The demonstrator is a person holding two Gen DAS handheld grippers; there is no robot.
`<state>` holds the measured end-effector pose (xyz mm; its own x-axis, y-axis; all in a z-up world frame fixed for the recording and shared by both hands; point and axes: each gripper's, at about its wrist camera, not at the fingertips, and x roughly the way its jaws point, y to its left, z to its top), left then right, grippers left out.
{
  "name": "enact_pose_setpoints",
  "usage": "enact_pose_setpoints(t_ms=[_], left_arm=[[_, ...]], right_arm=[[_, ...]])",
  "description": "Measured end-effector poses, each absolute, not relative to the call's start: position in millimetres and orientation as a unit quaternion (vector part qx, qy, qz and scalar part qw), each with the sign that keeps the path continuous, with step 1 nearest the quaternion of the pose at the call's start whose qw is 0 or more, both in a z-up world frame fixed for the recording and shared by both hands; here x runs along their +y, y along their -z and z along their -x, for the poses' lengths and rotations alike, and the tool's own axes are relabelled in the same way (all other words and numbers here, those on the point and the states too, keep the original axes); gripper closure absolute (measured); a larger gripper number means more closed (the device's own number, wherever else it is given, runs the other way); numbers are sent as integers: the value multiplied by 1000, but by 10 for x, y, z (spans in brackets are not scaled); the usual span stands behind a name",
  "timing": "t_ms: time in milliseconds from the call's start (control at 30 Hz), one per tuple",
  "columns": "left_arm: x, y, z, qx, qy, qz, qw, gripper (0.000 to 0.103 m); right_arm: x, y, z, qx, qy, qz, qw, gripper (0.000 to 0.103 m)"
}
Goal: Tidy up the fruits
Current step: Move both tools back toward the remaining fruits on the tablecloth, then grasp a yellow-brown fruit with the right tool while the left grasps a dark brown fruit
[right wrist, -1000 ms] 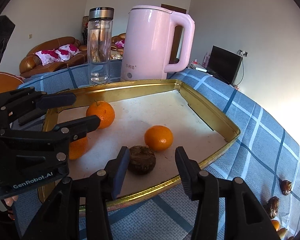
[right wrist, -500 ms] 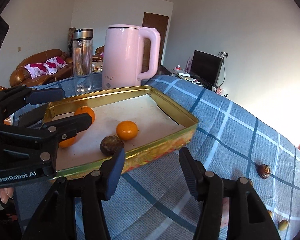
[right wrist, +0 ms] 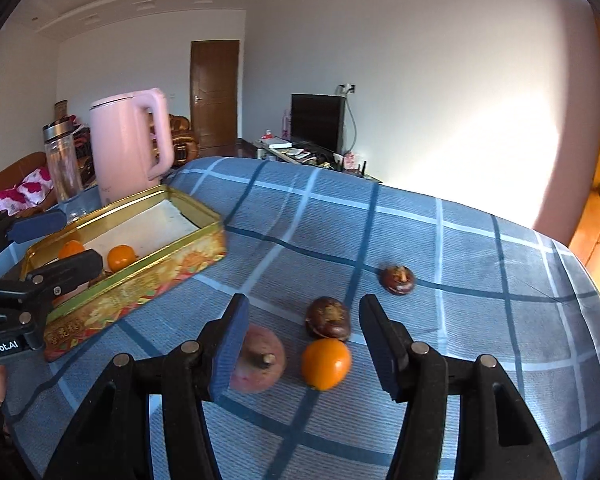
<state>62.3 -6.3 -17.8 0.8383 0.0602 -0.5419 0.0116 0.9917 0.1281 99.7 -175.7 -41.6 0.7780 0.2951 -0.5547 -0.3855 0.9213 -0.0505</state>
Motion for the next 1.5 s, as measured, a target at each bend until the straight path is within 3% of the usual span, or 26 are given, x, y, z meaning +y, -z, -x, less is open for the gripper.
enact_pose_setpoints(t_ms=[467,733,933,1100,1367,1500], left_arm=[[-530,261,-974,327,24,-52,943,26],[-554,260,-1130,350,26,-33,936,26],[-540,197,-1259,362,31,-16,932,20],[-546,249,-1333,394,42,-7,918,20],[-399,-217,-1072,382,29,-39,923,20],[-531,-389,-1102,361,25,-58,931,13]], right_arm=[[-2719,524,-1212,312,-71,11,947,44],[-2573,719,-1385,362,-96,32,927,44],[-2386,901,-1584,410,-108,52,904,50],[-2378,1022,-1633,431,-120,49,893,74],[-2435,930,-1541,406,-129,40,904,74],[-2501,870,-1498,390,-126,26,912,74]])
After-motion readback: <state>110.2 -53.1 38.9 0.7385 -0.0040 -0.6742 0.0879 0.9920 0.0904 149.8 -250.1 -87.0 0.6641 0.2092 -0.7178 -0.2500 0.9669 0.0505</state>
